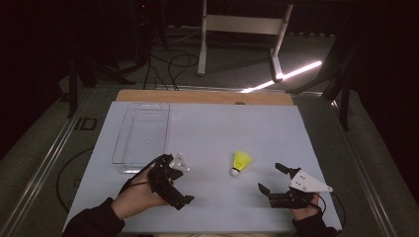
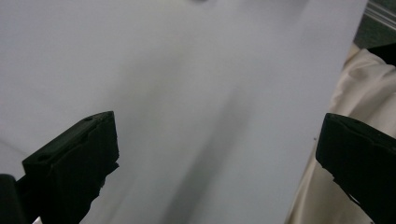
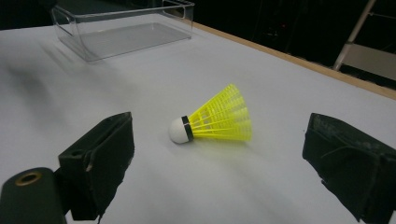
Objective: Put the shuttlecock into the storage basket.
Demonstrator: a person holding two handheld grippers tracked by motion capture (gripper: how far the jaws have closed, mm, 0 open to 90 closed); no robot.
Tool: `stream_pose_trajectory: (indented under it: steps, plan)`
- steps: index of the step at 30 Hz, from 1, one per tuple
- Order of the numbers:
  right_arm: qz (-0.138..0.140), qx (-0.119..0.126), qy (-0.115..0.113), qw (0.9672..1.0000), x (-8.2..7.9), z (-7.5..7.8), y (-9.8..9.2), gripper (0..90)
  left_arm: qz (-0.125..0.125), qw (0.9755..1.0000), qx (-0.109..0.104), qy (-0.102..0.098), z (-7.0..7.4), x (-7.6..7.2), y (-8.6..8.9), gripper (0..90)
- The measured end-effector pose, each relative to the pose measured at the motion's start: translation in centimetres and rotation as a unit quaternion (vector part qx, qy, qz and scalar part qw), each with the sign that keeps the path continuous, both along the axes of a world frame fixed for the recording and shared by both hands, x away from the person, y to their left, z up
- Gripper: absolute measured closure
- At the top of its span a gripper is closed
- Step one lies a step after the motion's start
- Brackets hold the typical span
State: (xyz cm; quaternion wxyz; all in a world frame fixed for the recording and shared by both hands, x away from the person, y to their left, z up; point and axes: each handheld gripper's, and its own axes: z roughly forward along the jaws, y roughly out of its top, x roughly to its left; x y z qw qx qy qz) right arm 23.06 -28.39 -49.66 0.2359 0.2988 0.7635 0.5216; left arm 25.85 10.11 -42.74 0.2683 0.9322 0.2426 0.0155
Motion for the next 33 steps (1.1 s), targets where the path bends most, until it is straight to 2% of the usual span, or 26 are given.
stream_pose_trajectory:
  steps: [4, 5, 10, 13, 17, 26, 29, 33]
  plan:
    - [0.000, -0.001, 0.001, 1.0000, 0.0, 0.0, 0.0, 9.2, -0.005, 1.0000, 0.005, 0.006, 0.0, 0.3, -0.8, 0.0]
    - [0.001, -0.001, 0.002, 1.0000, 0.0, 0.0, 0.0, 9.2, -0.013, 0.9998, 0.011, 0.011, -0.1, 0.5, -1.2, 0.0]
    - [0.000, -0.001, 0.002, 1.0000, 0.0, 0.0, 0.1, 9.2, -0.021, 0.9993, 0.025, 0.018, -0.2, 1.1, -2.4, 0.0]
    - [0.000, -0.001, 0.002, 1.0000, -0.1, 0.1, 0.1, 9.2, -0.031, 0.9991, 0.026, 0.015, -0.1, 1.4, -3.2, 0.0]
    - [-0.002, -0.002, 0.006, 1.0000, -0.1, 0.2, 0.1, 9.2, -0.032, 0.9993, 0.006, 0.016, 0.2, 1.9, -4.4, 0.0]
    - [-0.006, -0.002, -0.004, 1.0000, -0.1, 0.1, -0.2, 9.2, -0.021, 0.9996, -0.008, 0.017, 0.4, 2.7, -6.7, 0.1]
    - [-0.007, 0.000, -0.008, 0.9999, -0.1, 0.2, -0.3, 9.2, -0.016, 0.9998, -0.008, 0.010, 0.4, 2.9, -7.8, 0.1]
    - [-0.009, 0.000, -0.008, 0.9999, -0.1, 0.2, -0.3, 9.2, 0.003, 0.9999, -0.014, -0.004, 0.5, 3.5, -9.0, 0.2]
